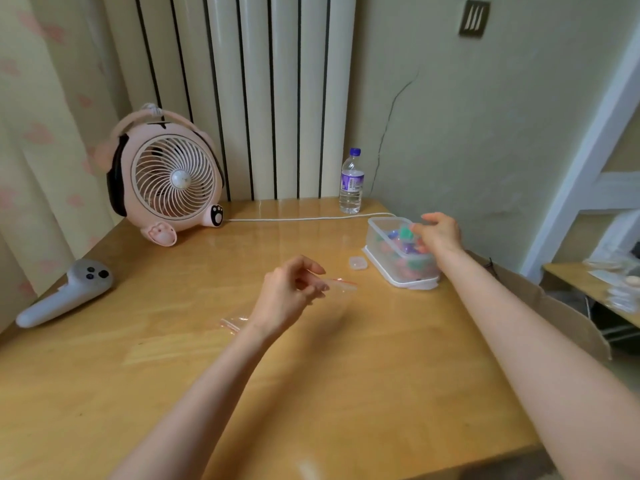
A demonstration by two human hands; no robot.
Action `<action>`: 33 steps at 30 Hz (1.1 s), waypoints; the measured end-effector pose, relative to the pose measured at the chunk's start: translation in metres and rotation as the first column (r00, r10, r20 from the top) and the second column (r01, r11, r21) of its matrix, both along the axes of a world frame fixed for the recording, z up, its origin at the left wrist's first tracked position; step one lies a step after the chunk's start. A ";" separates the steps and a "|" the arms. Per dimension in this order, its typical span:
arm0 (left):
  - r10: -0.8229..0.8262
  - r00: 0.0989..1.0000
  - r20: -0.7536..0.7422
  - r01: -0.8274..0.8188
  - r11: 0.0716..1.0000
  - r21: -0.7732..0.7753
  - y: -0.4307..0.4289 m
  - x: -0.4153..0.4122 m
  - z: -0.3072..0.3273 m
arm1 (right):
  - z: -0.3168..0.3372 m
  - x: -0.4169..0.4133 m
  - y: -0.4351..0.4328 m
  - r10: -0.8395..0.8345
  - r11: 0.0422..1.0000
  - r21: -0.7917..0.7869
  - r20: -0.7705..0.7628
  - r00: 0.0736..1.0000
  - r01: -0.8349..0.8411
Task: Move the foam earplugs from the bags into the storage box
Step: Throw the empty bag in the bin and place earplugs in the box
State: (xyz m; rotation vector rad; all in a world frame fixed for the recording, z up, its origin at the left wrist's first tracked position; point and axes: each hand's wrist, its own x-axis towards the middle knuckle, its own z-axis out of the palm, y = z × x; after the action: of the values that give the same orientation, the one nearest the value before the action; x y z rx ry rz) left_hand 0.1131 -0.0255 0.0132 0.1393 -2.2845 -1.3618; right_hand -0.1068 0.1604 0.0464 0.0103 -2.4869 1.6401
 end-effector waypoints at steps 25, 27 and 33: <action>-0.424 0.904 0.046 0.414 0.899 0.146 0.172 0.015 -0.016 | -0.045 0.206 0.228 0.409 0.909 -0.012 0.207 0.889 -0.416; -0.437 0.899 0.029 0.430 0.893 0.134 0.186 0.019 -0.019 | -0.071 0.220 0.258 0.396 0.903 0.030 0.323 0.859 -0.428; -0.423 0.904 -0.054 0.427 0.897 0.113 0.221 0.027 -0.032 | -0.206 0.248 0.319 0.058 0.975 0.162 0.473 0.879 -0.151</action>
State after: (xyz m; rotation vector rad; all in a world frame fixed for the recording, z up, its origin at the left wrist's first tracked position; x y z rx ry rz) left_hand 0.1405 0.1955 -0.0189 -0.3623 -2.2914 -1.7058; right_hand 0.1409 0.4793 -0.1600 -0.2617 -3.0503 1.5793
